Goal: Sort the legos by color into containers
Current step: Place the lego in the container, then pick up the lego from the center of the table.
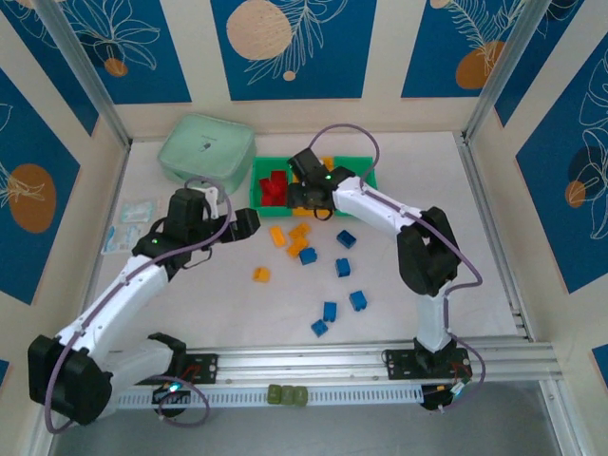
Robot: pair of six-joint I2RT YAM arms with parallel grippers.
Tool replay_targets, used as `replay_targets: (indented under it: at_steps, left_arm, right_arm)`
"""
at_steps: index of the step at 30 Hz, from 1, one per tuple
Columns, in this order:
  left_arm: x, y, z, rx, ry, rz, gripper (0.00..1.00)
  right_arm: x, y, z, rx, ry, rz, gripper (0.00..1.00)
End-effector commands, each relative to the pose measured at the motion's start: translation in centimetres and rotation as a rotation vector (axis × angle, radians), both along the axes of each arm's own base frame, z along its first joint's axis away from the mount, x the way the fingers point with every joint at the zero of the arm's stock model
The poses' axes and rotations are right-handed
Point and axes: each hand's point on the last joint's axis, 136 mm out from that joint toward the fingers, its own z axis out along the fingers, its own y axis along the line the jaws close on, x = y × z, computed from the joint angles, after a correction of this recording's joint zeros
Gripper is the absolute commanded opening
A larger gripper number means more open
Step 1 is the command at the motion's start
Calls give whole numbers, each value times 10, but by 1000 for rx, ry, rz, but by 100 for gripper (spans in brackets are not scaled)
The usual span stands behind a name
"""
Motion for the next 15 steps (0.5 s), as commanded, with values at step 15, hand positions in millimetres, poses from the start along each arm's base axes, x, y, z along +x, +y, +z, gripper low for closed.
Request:
replay_targets:
  at_steps: [15]
  left_arm:
    - [-29, 25, -23, -5, 53, 91, 99]
  right_arm:
    - [-55, 19, -66, -46, 191, 179, 83]
